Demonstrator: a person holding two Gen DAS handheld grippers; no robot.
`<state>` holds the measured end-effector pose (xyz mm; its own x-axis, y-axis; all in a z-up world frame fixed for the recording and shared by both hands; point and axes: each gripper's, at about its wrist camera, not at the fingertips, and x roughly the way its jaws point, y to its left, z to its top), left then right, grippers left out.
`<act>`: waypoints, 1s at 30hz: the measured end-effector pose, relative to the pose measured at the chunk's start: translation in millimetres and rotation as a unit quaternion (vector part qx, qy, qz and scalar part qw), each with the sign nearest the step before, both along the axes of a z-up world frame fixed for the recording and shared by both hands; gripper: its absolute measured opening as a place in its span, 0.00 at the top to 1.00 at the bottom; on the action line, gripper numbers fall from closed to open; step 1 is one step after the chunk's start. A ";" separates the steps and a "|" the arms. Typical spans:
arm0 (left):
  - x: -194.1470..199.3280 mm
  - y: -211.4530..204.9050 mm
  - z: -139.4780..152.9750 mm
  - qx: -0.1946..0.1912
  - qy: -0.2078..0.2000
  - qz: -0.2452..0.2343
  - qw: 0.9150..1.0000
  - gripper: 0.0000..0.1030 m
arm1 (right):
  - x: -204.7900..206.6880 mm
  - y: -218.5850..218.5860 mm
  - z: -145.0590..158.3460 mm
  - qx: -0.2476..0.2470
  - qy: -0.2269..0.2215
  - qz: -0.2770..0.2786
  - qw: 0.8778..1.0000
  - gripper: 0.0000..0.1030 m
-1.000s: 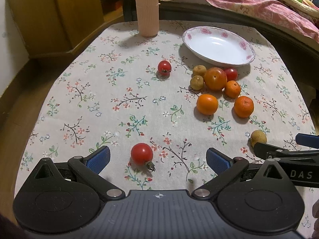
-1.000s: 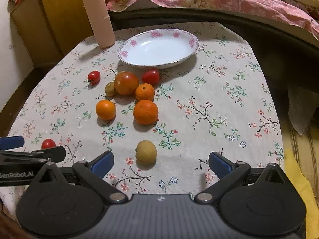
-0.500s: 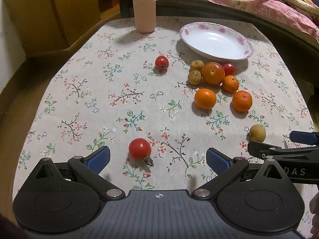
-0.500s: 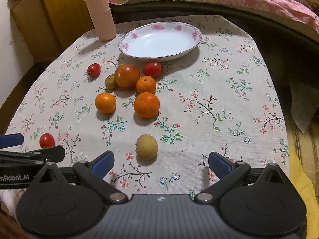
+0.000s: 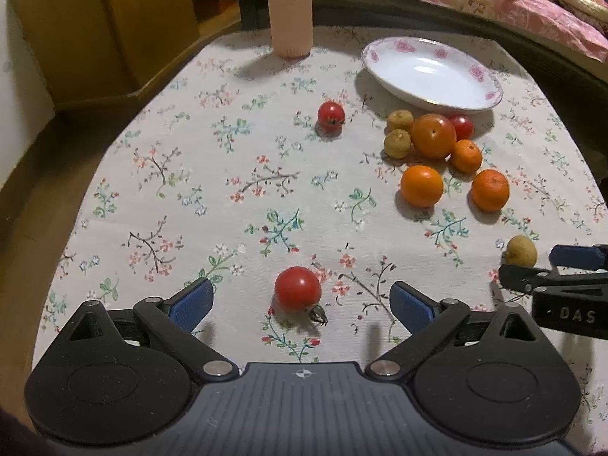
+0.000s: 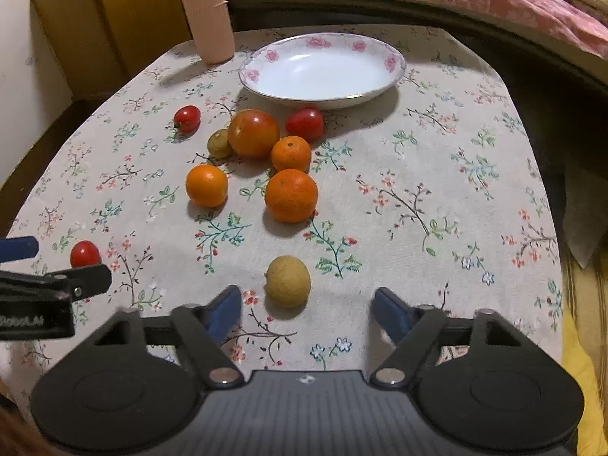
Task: Organize fruits
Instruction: 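Move the left tool to the red cherry tomato and the right tool to the yellow fruit, then close the left tool on the cherry tomato while the right tool grasps the yellow fruit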
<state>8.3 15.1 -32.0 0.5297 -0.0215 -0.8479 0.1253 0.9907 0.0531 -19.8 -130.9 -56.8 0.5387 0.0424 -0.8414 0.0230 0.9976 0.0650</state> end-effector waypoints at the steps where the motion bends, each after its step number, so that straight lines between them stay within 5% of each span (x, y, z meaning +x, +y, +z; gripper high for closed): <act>1: 1.0 0.3 -2.9 0.000 0.007 0.002 1.000 0.07 | 0.1 0.0 0.0 -0.001 -0.001 0.001 1.000 0.35; 3: 2.7 0.5 -7.6 0.002 0.018 0.003 1.000 0.23 | 0.6 0.1 -0.3 -0.003 -0.001 0.004 1.000 0.35; 15: 9.8 4.3 -13.5 -0.014 0.016 0.015 1.000 0.40 | 2.1 -0.8 1.2 0.001 -0.003 0.010 1.000 0.44; 22: 8.3 5.2 -15.0 -0.018 0.011 0.016 1.000 0.35 | 2.5 -2.3 1.4 0.006 -0.001 0.012 1.000 0.45; 26: 7.4 -0.7 -21.2 0.010 0.024 0.006 1.000 0.00 | 2.2 -3.1 1.3 0.009 -0.001 0.014 1.000 0.45; 28: 9.5 6.9 -22.9 -0.011 0.035 0.022 0.999 0.03 | 2.3 -3.7 1.3 0.011 -0.001 0.013 1.000 0.45; 30: 7.2 7.5 -16.8 -0.016 0.017 0.020 1.000 0.26 | 2.3 -4.1 1.5 0.012 0.000 0.012 1.000 0.46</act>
